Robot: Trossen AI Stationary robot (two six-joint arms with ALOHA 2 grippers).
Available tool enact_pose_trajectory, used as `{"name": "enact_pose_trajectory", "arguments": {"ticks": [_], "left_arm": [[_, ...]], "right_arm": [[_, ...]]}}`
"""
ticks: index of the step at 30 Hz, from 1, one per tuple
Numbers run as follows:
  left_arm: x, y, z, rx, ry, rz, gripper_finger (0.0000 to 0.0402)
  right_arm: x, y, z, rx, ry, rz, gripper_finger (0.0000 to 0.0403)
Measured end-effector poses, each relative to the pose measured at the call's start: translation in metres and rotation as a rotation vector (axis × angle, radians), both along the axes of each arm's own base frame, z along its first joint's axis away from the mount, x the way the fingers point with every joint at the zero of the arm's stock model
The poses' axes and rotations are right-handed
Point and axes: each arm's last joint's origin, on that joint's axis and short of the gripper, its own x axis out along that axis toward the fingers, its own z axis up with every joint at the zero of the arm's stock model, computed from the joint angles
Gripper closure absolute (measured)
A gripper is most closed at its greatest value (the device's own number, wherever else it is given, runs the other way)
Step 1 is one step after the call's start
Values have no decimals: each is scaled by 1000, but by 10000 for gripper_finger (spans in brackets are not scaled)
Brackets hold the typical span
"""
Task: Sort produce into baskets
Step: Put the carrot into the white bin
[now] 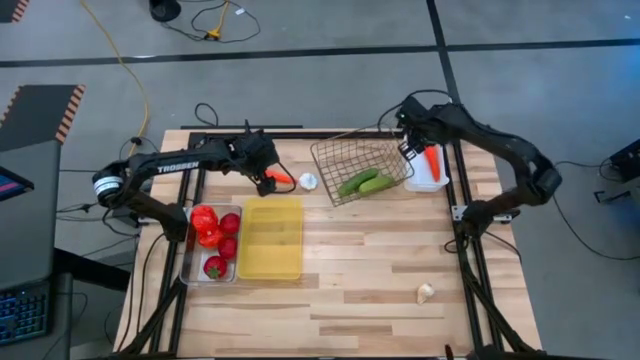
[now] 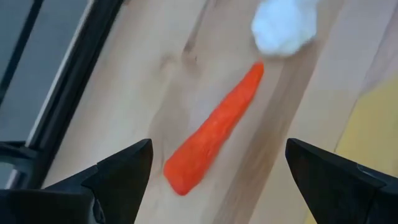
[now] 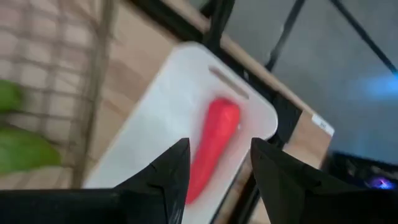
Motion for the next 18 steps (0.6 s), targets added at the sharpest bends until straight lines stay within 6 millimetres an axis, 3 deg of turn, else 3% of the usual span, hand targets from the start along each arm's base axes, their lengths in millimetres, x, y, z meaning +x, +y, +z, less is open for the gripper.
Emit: {"name": "enact_pose_trajectory", "arguments": {"ticks": [8, 18], "left_arm": [[5, 13, -29, -46, 121, -97, 47], [17, 24, -70, -43, 256, -104, 47]], "right_arm": [[-4, 35, 37, -118, -174, 104, 208], [9, 76, 61, -142, -399, 327, 208]]}}
